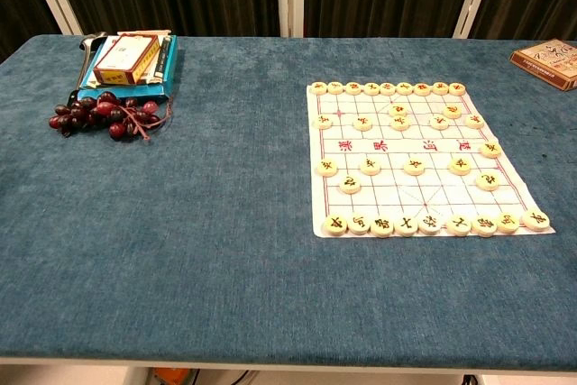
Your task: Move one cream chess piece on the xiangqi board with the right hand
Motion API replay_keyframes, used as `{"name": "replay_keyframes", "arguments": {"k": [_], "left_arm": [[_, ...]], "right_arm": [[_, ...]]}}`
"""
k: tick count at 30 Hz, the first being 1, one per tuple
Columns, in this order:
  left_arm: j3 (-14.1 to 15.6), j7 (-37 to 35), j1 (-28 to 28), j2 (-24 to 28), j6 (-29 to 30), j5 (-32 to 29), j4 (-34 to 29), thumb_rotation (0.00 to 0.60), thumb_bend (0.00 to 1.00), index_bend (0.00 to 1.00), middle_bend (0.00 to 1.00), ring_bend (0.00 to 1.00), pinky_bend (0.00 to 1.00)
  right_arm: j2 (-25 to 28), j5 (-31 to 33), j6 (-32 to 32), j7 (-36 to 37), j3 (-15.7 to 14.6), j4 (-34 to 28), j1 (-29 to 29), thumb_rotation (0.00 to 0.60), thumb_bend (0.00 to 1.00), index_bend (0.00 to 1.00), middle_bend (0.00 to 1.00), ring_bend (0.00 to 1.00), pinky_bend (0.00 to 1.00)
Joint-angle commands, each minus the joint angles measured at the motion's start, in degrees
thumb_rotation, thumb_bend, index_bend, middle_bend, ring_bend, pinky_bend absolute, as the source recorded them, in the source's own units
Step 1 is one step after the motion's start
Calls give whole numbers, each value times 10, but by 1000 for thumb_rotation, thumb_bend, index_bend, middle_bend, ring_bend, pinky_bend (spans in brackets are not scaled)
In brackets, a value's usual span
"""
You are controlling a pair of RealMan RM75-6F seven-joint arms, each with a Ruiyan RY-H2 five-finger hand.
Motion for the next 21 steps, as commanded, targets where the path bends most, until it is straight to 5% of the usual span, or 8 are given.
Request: {"name": "replay_keyframes", "arguments": {"k": [1,21], "left_arm": [[0,1,0,0,-1,-2,0,600,92,7,62,3,25],[5,4,3,-8,-3,-3,3,600,93,7,61,3,26]], "right_arm": [[0,0,-1,0,0,0,1,600,174,0,0,0,0],[-7,-11,-23,-7,4,10,22,600,172,0,0,0,0]]}}
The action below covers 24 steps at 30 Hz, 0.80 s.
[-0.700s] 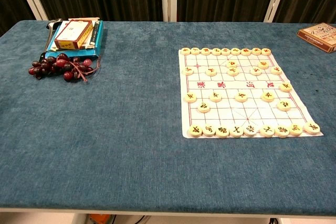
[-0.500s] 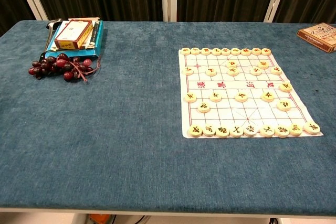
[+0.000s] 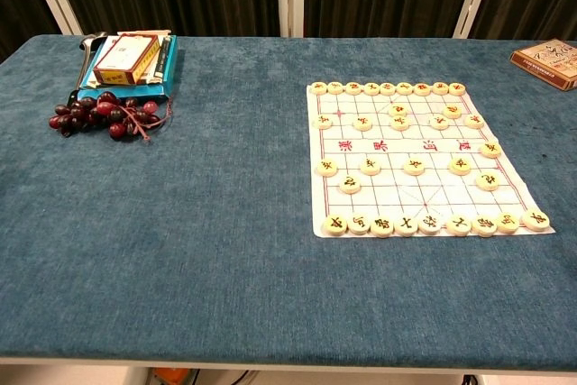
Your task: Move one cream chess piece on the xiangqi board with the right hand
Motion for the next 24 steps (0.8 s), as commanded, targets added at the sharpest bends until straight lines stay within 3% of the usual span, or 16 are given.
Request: {"name": "replay_keyframes", "arguments": {"k": [1,14,24], "left_arm": [[2,-2,2,-2,1,0,2,600,92,7,61,3,25],[5,-18,4,-8,0,2,19,600,93,7,61,3,26],[9,-29,10,-12,3,2,31,600,93,8,61,3,26]], "right_arm": [[-2,-3,-14,-11,5,-5,13,600,171,0,0,0,0],[-35,42,-129,-113,38,-37,100,600,172,0,0,0,0],[-97,99,-189,-154,49,-9,148,600,172,0,0,0,0]]}}
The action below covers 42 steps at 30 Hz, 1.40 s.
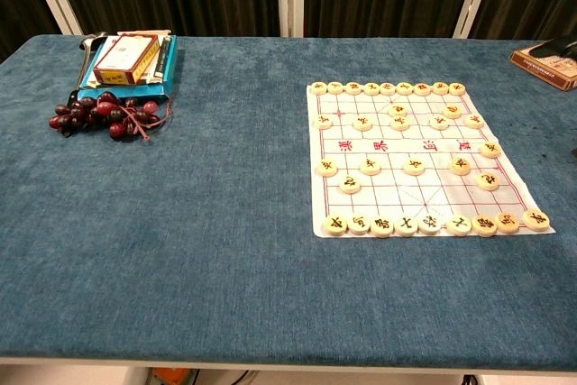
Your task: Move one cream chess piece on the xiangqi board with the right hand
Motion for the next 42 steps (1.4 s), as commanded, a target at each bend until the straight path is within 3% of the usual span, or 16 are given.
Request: {"name": "replay_keyframes", "arguments": {"k": [1,17,22,28,42], "left_arm": [[1,-1,1,0,-1,0,2,600,92,8,61,3,26],[0,-10,3,1,2,1,5,600,93,9,61,3,24],[0,-12,3,-1,1,1,9,600,92,9,61,3,24],[0,-16,4,-3,3,1,13,600,93,9,61,3,24],[2,-33,8,-8,3,-1,30,600,92,9,61,3,23]], "right_arm": [[-21,11,-10,-13,3,13,13,600,172,0,0,0,0],[-62,60,-44,-17,-6,35,39,600,172,74,0,0,0],[-69,68,-45,-24,-11,35,43,600,170,242,0,0,0],[-83,94,-45,-54,-6,36,53,600,170,339,0,0,0],[-109,128,-39,-79,-13,51,59,600,172,343,0,0,0]]}}
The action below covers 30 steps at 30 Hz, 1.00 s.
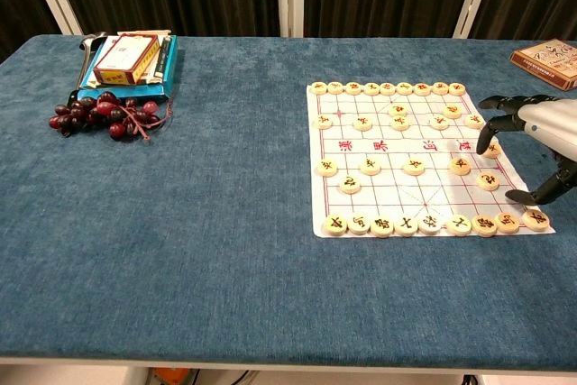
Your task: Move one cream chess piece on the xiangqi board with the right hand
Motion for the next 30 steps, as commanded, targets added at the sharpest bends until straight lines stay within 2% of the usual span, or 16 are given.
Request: {"name": "replay_keyframes", "arguments": {"k": [1,12,30], "left_arm": [[1,-2,1,-1,0,1,3,600,93,9,61,3,23],[2,-11,2,-4,0,1,14,600,92,9,62,3,23],[3,-23,1,-6,-3,4,24,600,92,9,61,3,21]], "right_arm": [[-4,3,1,-2,-1,3,1,600,172,346,0,0,0],[-21,11,5,-2,-3,13,6,600,262,408,0,0,0],[-31,16,16,6,-6,30,4,600,261,463,0,0,0]]}}
